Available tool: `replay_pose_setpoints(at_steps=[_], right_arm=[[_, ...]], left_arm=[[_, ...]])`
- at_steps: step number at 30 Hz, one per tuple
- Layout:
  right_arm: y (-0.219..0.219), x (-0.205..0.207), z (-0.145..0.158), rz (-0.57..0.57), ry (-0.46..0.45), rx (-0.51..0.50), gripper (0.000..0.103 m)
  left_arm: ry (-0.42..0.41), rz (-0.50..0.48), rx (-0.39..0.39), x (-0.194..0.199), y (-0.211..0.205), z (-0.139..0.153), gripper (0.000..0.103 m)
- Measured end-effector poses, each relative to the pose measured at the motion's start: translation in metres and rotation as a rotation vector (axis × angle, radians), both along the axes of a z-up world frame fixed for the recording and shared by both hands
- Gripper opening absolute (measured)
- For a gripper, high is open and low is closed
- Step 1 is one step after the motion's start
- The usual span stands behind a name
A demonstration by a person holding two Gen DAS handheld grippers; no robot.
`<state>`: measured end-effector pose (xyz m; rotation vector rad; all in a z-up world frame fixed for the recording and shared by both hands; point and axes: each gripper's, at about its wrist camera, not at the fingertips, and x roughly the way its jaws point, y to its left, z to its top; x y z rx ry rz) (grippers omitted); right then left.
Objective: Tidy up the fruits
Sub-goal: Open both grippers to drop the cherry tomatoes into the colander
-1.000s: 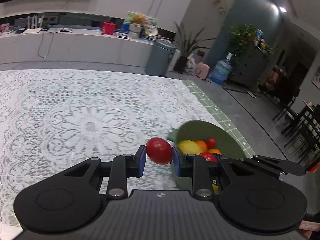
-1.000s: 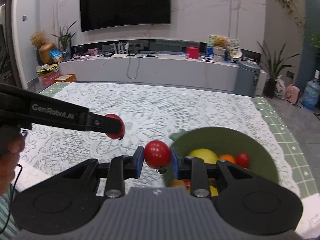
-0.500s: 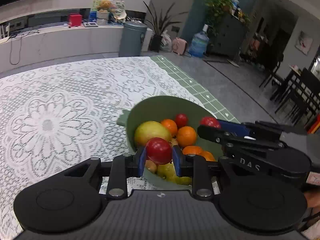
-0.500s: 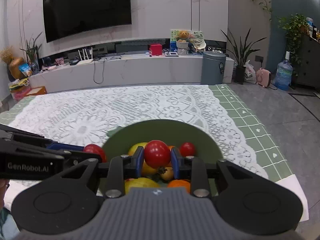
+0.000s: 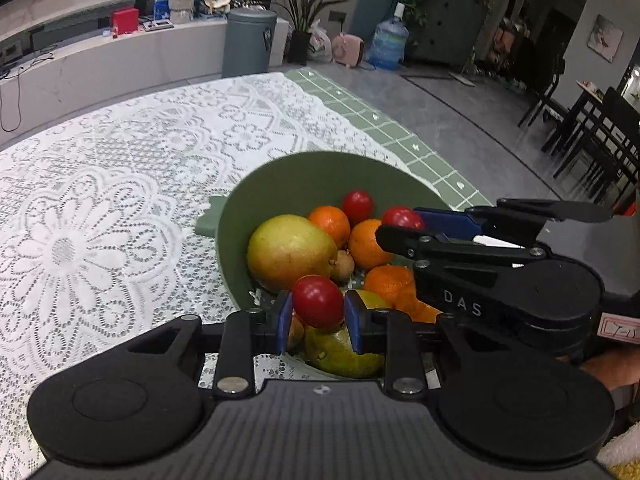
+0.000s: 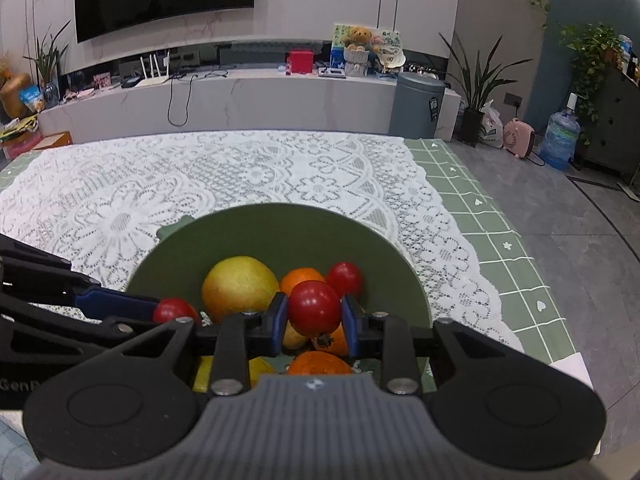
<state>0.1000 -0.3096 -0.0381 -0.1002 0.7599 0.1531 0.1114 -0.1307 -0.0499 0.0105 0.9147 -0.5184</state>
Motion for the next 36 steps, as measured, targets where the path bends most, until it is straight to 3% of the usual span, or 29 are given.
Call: replay_pose_setpoints(at_steps=[27, 36], right_arm=[[0.001, 0.022, -0.025, 0.025, 0.088, -0.022, 0.026], [0.001, 0.021, -0.022, 0.024, 0.092, -0.015, 0.028]], left_arm=[[-0.015, -0.010, 0.047, 0.021, -0.008, -0.010, 0.032], [-0.025, -0.003, 0.060, 0.019, -0.006, -0.007, 0.041]])
